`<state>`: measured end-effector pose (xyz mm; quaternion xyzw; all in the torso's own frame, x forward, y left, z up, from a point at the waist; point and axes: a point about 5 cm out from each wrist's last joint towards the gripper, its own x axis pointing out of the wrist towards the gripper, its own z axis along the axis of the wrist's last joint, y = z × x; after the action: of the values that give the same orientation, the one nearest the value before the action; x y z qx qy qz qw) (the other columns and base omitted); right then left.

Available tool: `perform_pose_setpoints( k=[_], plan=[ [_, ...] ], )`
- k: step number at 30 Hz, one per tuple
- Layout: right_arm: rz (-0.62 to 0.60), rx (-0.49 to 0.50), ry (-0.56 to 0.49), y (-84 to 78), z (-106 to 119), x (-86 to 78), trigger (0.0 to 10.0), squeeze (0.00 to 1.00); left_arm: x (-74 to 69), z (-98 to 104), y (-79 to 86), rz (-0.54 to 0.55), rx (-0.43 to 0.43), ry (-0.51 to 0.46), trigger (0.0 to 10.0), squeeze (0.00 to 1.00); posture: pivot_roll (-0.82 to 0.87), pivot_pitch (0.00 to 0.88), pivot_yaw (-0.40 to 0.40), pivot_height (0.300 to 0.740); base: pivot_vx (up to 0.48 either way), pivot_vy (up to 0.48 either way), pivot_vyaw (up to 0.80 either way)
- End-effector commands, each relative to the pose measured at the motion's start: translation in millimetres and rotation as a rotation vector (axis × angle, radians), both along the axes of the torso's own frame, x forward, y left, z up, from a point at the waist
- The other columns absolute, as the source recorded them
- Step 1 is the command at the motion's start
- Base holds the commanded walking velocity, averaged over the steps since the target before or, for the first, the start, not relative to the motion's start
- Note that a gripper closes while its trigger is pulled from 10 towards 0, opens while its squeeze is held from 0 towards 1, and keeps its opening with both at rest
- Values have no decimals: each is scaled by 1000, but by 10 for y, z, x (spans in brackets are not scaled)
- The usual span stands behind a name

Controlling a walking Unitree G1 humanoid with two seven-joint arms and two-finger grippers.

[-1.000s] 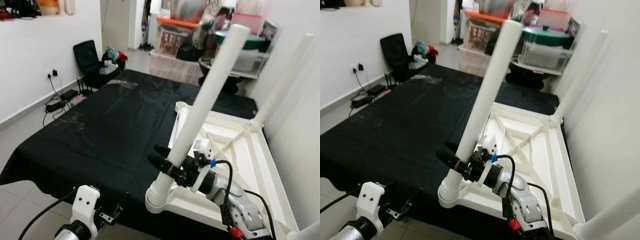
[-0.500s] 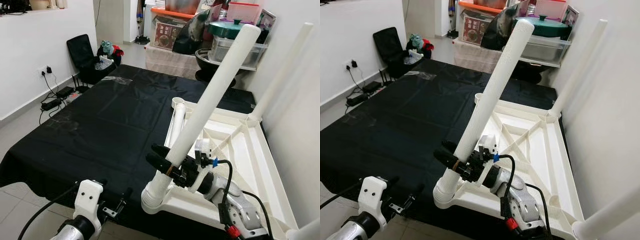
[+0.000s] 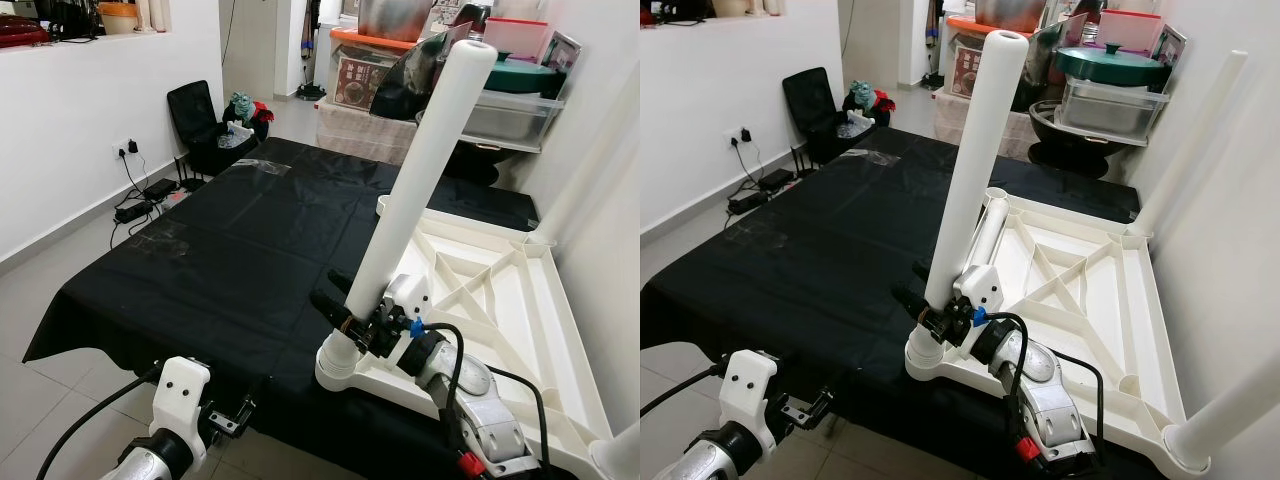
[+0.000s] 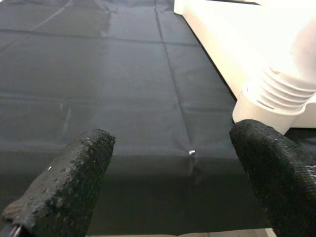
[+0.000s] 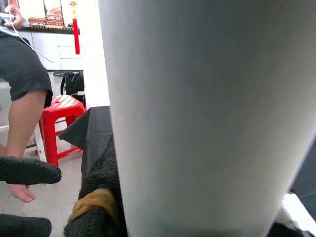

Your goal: Building children table

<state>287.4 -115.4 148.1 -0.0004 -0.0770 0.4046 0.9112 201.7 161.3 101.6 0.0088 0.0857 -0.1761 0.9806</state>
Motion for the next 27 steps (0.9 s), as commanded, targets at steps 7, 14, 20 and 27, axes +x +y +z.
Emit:
perform_pose_setpoints(
  k=[7,14,20,27],
  plan=[
    [-80,-98,199,-118,-450,-73,10000,0,-12,-2,-26,-6,-7,21,10000,0,124,0,-119,740,0,0,0],
    [-83,-33,278,-146,-507,-71,10000,0,-14,-5,-18,-2,-4,26,10000,0,132,0,-126,740,0,0,0],
    [-94,24,292,-200,-492,-56,10000,0,-19,-9,-3,4,0,30,10000,0,132,0,-124,740,0,0,0],
    [-103,142,296,-230,-446,-76,10000,0,-20,-19,5,2,2,35,10000,0,131,0,-121,740,0,0,0]
  ],
)
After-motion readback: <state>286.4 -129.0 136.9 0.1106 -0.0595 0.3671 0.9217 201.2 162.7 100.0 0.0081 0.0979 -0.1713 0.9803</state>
